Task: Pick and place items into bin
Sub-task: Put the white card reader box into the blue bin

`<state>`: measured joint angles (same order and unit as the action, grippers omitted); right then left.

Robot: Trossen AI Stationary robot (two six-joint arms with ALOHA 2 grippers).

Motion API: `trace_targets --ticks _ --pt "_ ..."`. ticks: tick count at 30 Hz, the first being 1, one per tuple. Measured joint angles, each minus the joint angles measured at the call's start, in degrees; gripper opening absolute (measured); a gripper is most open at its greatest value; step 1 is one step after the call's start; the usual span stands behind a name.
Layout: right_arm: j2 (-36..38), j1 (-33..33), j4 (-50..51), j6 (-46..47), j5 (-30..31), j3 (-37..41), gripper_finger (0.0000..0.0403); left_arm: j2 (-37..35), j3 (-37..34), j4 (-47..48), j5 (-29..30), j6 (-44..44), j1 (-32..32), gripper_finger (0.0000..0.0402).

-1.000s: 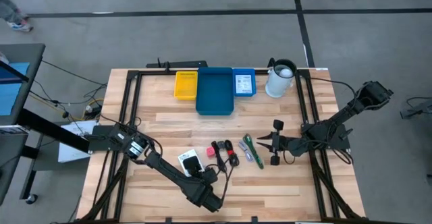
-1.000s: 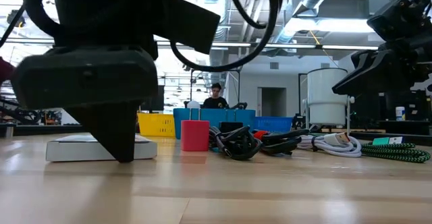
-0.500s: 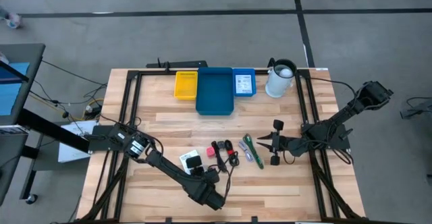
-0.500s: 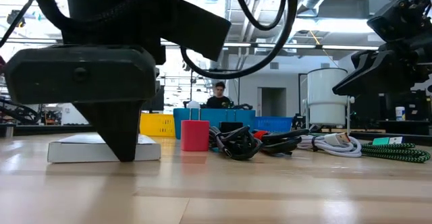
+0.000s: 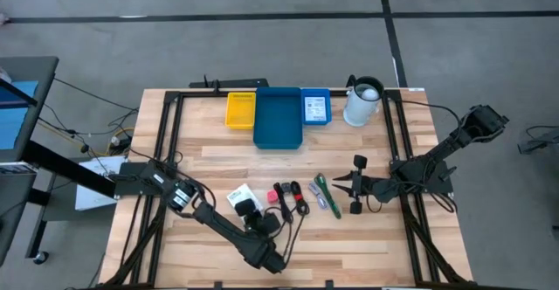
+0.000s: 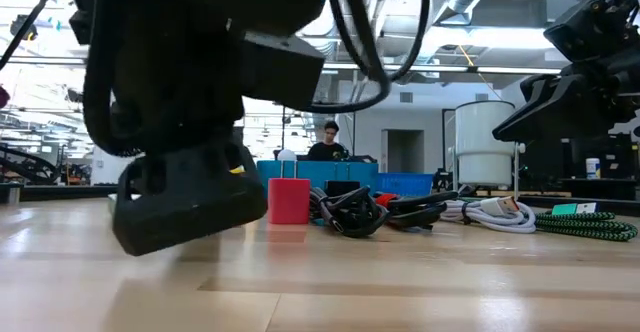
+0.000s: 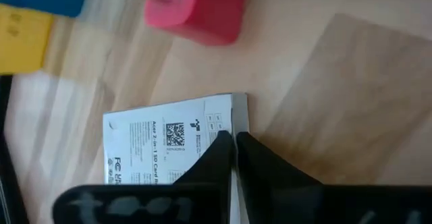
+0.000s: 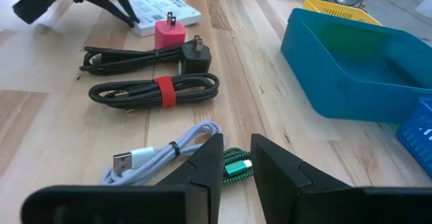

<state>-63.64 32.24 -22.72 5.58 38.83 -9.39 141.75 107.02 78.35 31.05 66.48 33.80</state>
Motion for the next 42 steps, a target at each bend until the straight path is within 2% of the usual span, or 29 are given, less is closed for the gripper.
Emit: trace_targets --ticks 8,18,31,42 --pt "0.0 0.0 0.0 0.0 0.0 0.0 0.0070 0.3 -0.2 1.8 0.3 4.0 1.0 0.0000" --pt "0.0 0.0 0.0 0.0 -0.1 0.0 0.0070 0.9 4.5 5.8 -0.3 4.7 1.7 0.0000" --pt "0.0 0.0 0.0 0.0 -0.6 0.0 0.0070 0.8 4.9 1.0 3.5 2.0 3.5 0.0000" --pt "0.0 0.0 -0.6 0.0 -0.6 0.0 0.0070 1.2 9.3 2.4 3.9 2.0 4.3 0.0000"
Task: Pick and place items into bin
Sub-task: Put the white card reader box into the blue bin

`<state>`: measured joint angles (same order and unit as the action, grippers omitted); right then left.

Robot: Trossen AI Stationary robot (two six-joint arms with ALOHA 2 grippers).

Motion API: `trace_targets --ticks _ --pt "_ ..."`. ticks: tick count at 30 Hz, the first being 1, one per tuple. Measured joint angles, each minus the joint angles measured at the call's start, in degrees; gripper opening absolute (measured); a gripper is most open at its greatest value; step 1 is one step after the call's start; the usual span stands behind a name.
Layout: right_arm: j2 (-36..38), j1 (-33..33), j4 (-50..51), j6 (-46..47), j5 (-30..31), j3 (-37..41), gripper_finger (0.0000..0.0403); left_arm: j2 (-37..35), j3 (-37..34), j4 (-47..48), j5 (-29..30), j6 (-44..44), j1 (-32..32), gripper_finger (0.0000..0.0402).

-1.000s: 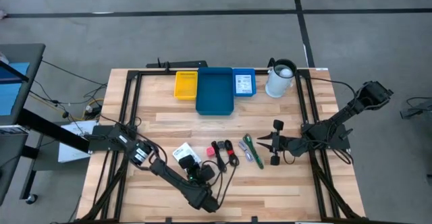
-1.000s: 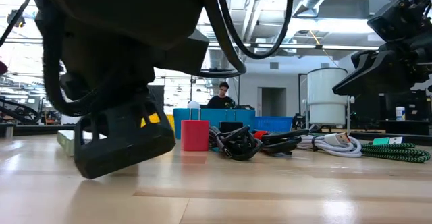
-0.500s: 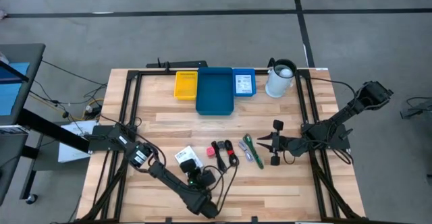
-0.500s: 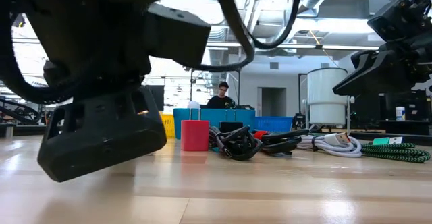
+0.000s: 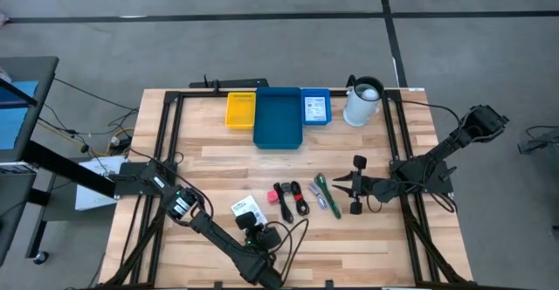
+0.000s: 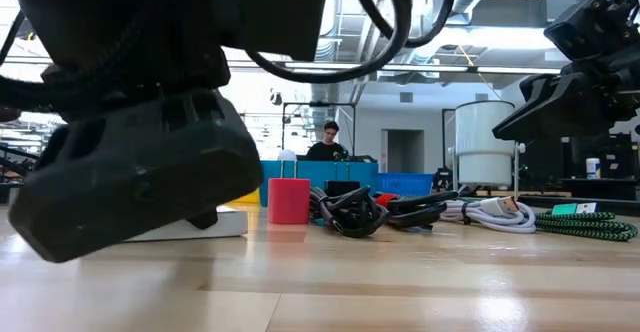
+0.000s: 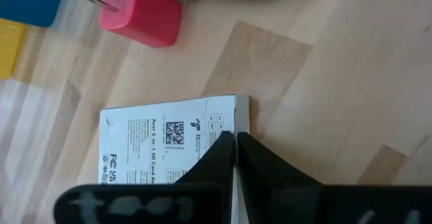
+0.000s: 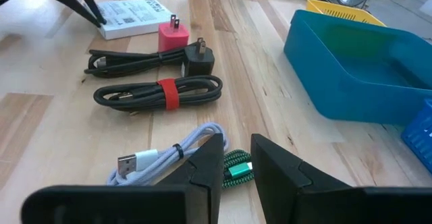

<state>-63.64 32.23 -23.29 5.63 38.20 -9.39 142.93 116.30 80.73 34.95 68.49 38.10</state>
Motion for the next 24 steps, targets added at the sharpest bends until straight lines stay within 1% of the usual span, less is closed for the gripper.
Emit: trace_targets --ticks 6,12,18,21,24 --pt "0.0 0.0 0.1 0.0 -0.6 0.0 0.0070 0.0 0.9 1.1 0.8 -1.0 0.2 0.0001" --pt "0.0 0.0 0.1 0.0 -0.6 0.0 0.0070 0.0 0.9 6.1 1.5 -0.3 0.2 0.0001" --pt "0.0 0.0 0.2 0.0 -0.9 -0.3 0.0070 -0.1 0.9 7.0 2.4 0.0 0.2 0.0001" --pt "0.0 0.0 0.0 -0.2 -3.8 -1.5 0.0070 -0.1 0.9 7.1 2.6 0.0 0.2 0.0001" --pt "0.0 0.0 0.1 -2.5 -7.0 -3.0 0.0070 -0.2 0.9 7.4 2.9 0.1 0.2 0.0001"
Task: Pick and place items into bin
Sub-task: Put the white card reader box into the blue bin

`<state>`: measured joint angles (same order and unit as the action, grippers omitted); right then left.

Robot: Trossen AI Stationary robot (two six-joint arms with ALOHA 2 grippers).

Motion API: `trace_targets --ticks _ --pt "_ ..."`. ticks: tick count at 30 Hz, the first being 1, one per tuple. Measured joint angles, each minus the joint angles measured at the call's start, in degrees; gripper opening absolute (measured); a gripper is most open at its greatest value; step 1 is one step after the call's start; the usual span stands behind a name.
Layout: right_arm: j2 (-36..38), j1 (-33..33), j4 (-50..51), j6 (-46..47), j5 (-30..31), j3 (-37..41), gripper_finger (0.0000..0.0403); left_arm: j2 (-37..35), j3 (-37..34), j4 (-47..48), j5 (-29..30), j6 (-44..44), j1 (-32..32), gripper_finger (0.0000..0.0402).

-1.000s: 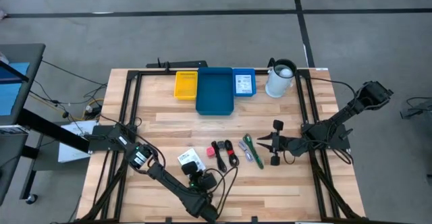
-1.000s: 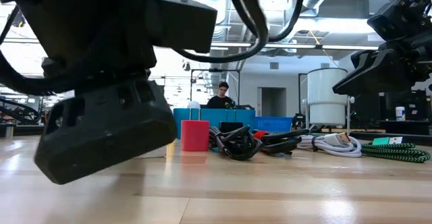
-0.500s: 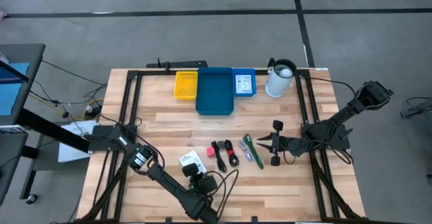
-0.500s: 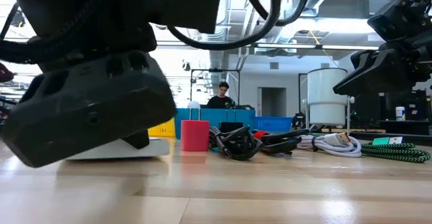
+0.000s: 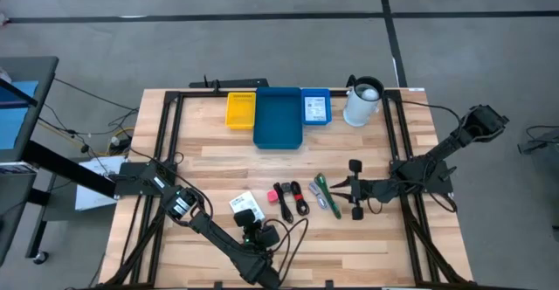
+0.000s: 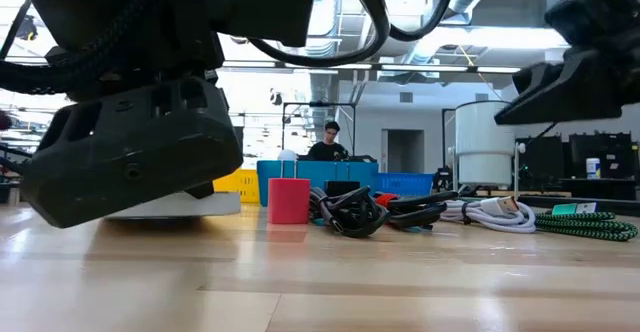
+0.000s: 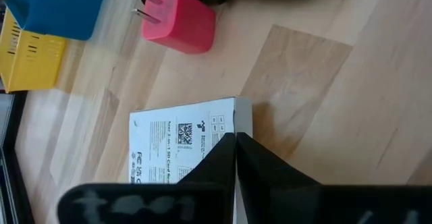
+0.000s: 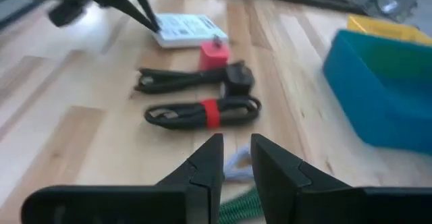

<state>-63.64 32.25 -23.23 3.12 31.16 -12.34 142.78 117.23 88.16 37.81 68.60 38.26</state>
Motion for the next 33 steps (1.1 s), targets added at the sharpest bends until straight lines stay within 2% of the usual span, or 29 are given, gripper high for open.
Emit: trace_targets --ticks 9,11,15,18,24,29,33 --pt "0.0 -2.7 0.1 -7.8 -2.0 -4.5 0.0070 -0.1 0.0 0.0 -0.5 0.0 0.0 0.0000" --pt "0.0 -5.0 0.8 -8.8 -6.8 -6.0 0.0070 -0.1 0.0 0.0 -1.1 0.2 0.0 0.0000" --pt "0.0 -10.8 5.9 -8.8 -23.1 -10.1 0.0070 -0.1 0.0 2.2 -1.5 3.3 0.5 0.0000" --pt "0.0 -14.2 8.7 -8.7 -30.5 -12.6 0.0070 -0.2 0.0 1.8 -1.4 5.0 1.3 0.0000" --pt "0.0 -19.5 10.6 -9.0 -35.9 -15.1 0.0070 -0.6 -0.3 1.8 -1.0 9.4 2.1 0.0000" --pt "0.0 -23.1 11.2 -9.1 -39.6 -15.3 0.0070 -0.6 -3.7 1.9 -2.9 17.0 3.3 0.0000" --pt "0.0 -25.2 12.8 -9.1 -41.8 -15.3 0.0070 -1.9 -5.5 1.9 -0.1 22.2 4.5 0.0000"
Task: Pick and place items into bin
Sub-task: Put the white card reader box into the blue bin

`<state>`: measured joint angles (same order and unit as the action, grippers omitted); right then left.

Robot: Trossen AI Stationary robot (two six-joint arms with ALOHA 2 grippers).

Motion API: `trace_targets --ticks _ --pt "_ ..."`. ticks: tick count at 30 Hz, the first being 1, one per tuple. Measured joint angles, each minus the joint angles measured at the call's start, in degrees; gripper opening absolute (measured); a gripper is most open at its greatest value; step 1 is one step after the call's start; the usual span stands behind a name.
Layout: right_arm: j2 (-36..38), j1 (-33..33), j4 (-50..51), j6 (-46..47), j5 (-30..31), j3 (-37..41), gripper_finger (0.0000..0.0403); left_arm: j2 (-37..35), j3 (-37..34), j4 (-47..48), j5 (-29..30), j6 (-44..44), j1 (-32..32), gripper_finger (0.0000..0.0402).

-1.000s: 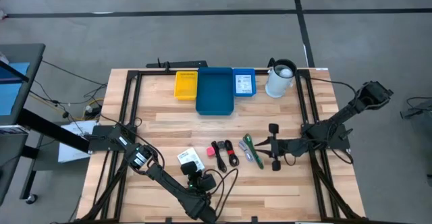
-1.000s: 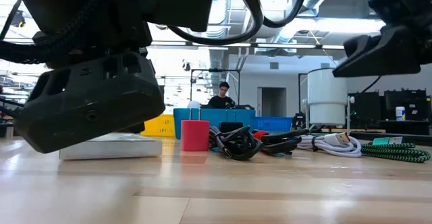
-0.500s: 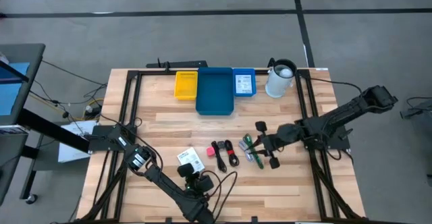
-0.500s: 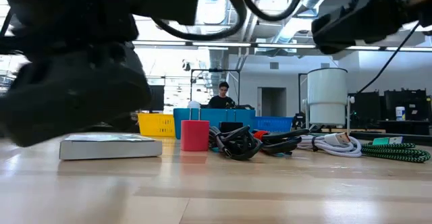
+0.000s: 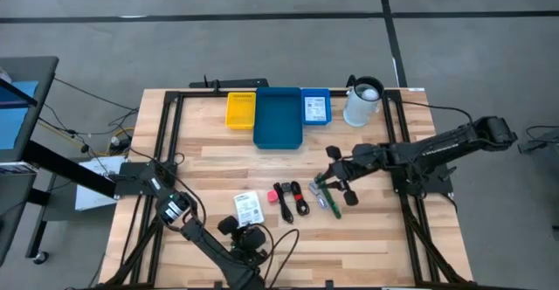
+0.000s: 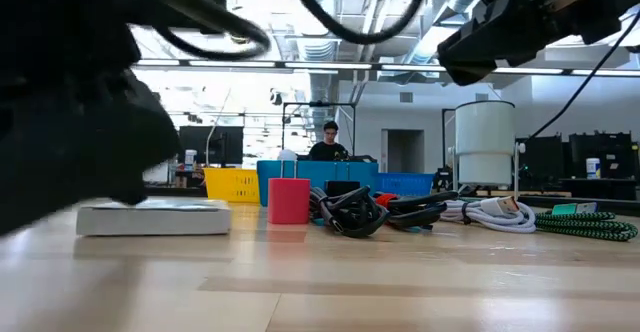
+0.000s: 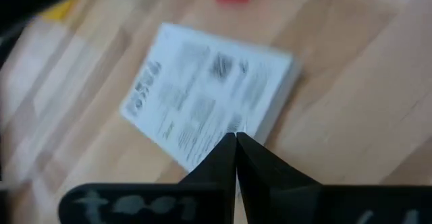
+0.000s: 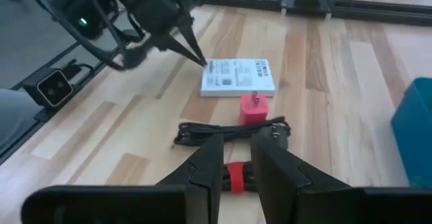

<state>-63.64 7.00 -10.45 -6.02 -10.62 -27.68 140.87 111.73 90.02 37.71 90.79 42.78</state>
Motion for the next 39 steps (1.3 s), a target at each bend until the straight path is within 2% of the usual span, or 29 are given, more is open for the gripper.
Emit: trace_targets --ticks 3,6,9,13,17,20,23,29,32,35,39 --pt "0.0 -0.9 0.2 0.0 -0.1 0.0 0.0070 -2.9 0.0 0.0 7.2 0.3 0.8 0.0000" --pt "0.0 -1.6 0.2 0.0 -0.1 0.0 0.0070 -6.5 0.0 0.0 14.3 -3.3 1.3 0.0000" --pt "0.0 -1.9 0.1 0.0 -0.2 0.0 0.0070 -10.5 -0.3 -0.1 19.7 -8.5 1.3 0.0000" --pt "0.0 -1.9 0.1 0.0 -0.2 0.0 0.0070 -18.0 -3.3 0.0 25.2 -10.6 0.4 0.0000" --pt "0.0 -1.2 0.0 0.5 -0.2 0.0 0.0070 -27.0 -11.2 0.0 32.0 -9.2 0.0 0.0000" --pt "0.0 -0.3 0.0 0.5 -0.1 0.0 0.0070 -34.5 -20.0 -0.6 36.6 -9.1 0.1 0.0000" --pt "0.0 0.4 -0.2 0.6 -0.1 0.0 0.0070 -41.6 -30.1 -3.2 38.1 -9.1 1.1 0.0000" --pt "0.0 0.6 -2.7 1.5 -0.1 0.0 0.0070 -56.0 -52.2 -17.9 43.0 -8.1 4.6 0.0000" --pt "0.0 0.6 -4.1 1.5 -0.1 0.0 0.0070 -62.7 -60.9 -27.8 42.7 -11.2 6.3 0.0000" --pt "-0.1 0.3 -5.7 1.5 -0.1 0.0 0.0070 -68.4 -67.1 -39.6 41.6 -19.4 8.0 0.0000" --pt "-0.1 0.3 -6.8 0.7 0.1 0.0 0.0070 -74.1 -72.1 -57.9 36.3 -39.0 9.1 0.0000"
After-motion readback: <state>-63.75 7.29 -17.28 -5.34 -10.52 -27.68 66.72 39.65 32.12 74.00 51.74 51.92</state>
